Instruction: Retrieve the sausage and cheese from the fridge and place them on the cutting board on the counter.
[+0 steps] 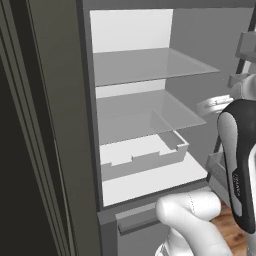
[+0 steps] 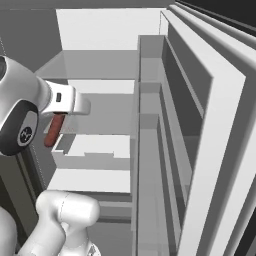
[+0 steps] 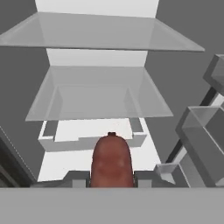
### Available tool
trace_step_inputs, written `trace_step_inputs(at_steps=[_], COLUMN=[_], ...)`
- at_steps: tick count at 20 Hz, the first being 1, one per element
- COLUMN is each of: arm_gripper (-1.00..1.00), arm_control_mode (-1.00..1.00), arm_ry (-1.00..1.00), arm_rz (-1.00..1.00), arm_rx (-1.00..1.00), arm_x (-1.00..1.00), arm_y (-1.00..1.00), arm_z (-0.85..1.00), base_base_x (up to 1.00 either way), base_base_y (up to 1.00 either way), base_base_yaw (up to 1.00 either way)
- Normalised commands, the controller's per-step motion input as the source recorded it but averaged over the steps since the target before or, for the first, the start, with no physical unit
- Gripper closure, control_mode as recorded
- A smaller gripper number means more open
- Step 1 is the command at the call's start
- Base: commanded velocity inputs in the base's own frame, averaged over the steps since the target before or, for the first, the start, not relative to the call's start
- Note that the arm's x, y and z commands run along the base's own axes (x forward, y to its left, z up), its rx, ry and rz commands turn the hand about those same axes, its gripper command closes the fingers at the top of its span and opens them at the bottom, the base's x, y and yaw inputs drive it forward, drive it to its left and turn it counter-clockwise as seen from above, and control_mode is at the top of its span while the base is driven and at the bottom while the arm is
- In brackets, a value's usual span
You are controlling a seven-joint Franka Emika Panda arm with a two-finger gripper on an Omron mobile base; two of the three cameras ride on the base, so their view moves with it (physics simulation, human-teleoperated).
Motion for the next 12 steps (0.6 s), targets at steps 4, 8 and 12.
trace_step_inputs(at_steps=[4,8,12], arm_gripper=[1.0,1.0,1.0], arm_control_mode=[1.0,1.0,1.0], arm_ry=[0.0,0.0,0.0], arm_rz=[0.0,0.0,0.0], arm_rx=[0.0,0.0,0.0], arm_x=[0.0,0.0,0.0], arm_y=[0.0,0.0,0.0], arm_z=[0.0,0.0,0.0], base_base_x=[-0.12,-0.57,-0.69], base_base_y=[0.0,0.01,0.0], base_base_yaw=[0.0,0.05,0.07])
